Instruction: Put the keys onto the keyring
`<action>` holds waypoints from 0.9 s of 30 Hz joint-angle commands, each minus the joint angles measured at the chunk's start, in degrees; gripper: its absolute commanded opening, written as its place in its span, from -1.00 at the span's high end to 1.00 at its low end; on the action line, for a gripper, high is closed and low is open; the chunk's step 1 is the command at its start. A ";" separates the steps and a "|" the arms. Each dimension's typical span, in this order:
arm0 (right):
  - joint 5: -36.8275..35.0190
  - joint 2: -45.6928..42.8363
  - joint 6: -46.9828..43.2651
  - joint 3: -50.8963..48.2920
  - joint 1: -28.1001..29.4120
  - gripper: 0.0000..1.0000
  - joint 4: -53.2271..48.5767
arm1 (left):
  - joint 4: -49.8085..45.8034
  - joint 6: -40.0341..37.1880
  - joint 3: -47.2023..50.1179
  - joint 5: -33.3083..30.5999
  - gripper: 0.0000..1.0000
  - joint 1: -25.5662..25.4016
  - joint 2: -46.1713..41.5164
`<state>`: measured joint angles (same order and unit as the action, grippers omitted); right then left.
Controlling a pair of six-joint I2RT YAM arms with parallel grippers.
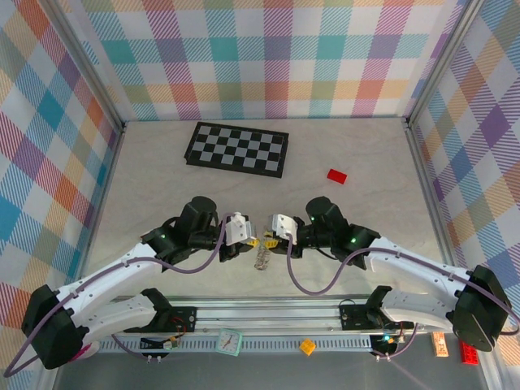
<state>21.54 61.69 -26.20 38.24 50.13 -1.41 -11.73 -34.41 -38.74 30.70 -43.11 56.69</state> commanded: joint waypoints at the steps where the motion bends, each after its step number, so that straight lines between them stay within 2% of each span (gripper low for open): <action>1: 2.08 0.71 -0.50 2.36 0.45 0.54 -0.26 | -0.81 -1.59 -2.46 -0.35 1.00 -0.74 0.17; 8: 1.88 2.24 -0.65 2.59 0.85 0.68 0.52 | -0.58 -1.53 -2.62 0.19 1.00 -0.79 0.44; 11: 1.22 2.63 -1.00 2.61 0.85 0.79 0.26 | -0.56 -1.53 -2.33 0.15 1.00 -0.83 0.36; 14: 1.21 2.58 -1.06 2.71 0.85 0.99 -0.38 | -0.49 -1.53 -2.04 -0.09 1.00 -0.83 0.37; 16: 1.24 2.56 -1.11 2.74 0.89 1.00 -0.46 | -0.28 -1.50 -1.87 -0.50 1.00 -0.83 0.51; 19: 2.05 2.56 -0.95 2.80 0.94 1.00 -0.09 | 0.59 -1.01 -1.47 -1.17 0.73 -0.78 0.79; 21: 2.60 2.65 -0.79 2.80 0.92 1.00 0.21 | 1.42 -0.67 -1.21 -1.17 0.65 -0.82 1.08; 27: 3.93 3.65 -0.38 3.05 1.46 1.00 1.27 | 4.18 0.13 -0.94 -0.44 0.64 -0.83 1.93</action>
<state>22.52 64.95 -26.48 39.22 50.98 -1.67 -11.11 -34.98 -39.33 29.32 -43.42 58.30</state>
